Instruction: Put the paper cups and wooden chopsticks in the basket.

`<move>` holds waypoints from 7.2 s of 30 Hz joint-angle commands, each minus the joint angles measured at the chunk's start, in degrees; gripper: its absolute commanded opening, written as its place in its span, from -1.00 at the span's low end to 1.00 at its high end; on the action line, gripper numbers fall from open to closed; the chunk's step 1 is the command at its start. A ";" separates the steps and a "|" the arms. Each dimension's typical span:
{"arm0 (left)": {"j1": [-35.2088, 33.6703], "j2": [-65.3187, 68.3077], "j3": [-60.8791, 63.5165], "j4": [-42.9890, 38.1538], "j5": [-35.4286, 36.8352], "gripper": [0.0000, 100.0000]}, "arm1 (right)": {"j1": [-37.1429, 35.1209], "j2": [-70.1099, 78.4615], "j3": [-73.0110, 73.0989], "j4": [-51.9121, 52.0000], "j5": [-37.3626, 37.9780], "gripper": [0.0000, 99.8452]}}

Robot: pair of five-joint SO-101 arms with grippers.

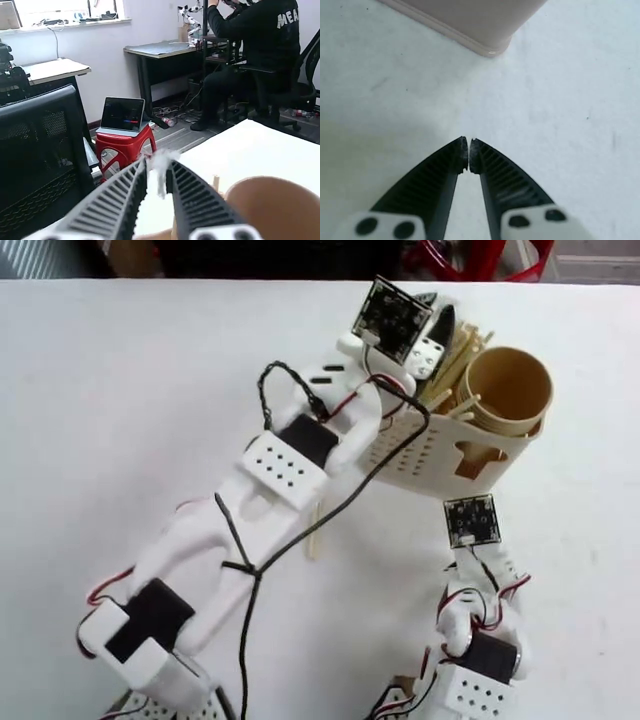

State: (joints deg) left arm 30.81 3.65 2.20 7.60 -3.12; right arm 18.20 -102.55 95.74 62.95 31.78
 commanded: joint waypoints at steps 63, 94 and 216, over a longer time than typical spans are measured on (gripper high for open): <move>-20.35 26.51 -8.00 60.13 2.11 -0.64 | 0.22 -0.75 0.18 -1.27 0.26 -0.95; -17.98 44.44 -35.16 66.37 -6.33 -0.67 | 0.22 -0.75 0.18 -1.27 0.35 -0.95; 1.89 -0.40 -12.40 19.52 -3.52 -0.83 | 0.48 -0.75 0.26 -1.27 0.26 -0.95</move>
State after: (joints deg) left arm 33.45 7.43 -9.32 24.75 -6.29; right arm 18.20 -102.55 95.74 62.95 31.87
